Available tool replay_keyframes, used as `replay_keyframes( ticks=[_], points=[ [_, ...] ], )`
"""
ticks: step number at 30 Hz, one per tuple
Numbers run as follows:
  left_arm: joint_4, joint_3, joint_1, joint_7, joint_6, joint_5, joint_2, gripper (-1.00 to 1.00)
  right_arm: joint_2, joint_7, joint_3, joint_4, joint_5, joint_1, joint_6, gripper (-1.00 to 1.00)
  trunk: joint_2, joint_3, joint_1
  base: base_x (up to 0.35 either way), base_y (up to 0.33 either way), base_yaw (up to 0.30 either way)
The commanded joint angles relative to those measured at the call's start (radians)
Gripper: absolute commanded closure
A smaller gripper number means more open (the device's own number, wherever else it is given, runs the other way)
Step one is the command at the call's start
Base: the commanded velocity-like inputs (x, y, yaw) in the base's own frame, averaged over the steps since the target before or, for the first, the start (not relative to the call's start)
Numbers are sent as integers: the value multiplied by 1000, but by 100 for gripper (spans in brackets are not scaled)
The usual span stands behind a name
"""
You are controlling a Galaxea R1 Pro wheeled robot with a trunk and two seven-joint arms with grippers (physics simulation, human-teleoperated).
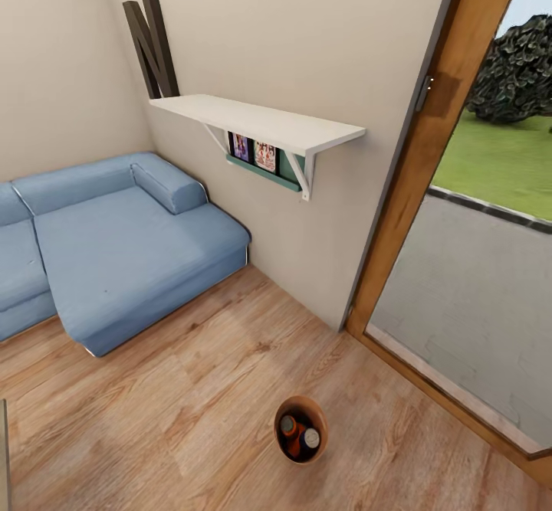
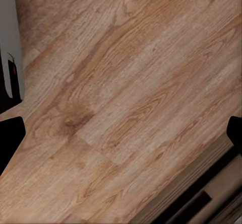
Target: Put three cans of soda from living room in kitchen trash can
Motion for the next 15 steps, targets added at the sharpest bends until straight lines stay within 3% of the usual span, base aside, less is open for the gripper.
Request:
replay_keyframes(
  ticks=[1,3,4,6,11,15],
  points=[
    [0,-1,-1,-3,13,36,1,-100,0,0,0,2,0,0,0,-100,0,0,0,0,0,0],
    [0,-2,-1,-8,32,104,3,-100,0,1,-1,4,0,0,1,-100,0,0,0,0,0,0],
    [0,-4,-2,-11,43,160,5,-100,0,1,-1,6,-1,0,1,-100,0,0,0,0,0,0],
    [1,-7,-2,-13,50,196,5,-100,0,5,-2,7,-1,0,1,-100,0,0,0,0,0,0],
    [0,-11,-3,-15,57,239,6,-100,1,37,-17,9,-2,0,2,-100,0,0,0,0,0,0],
    [0,-15,-3,-16,53,254,5,-100,3,86,-103,8,2,0,1,-100,0,0,0,0,0,0]
  ],
)
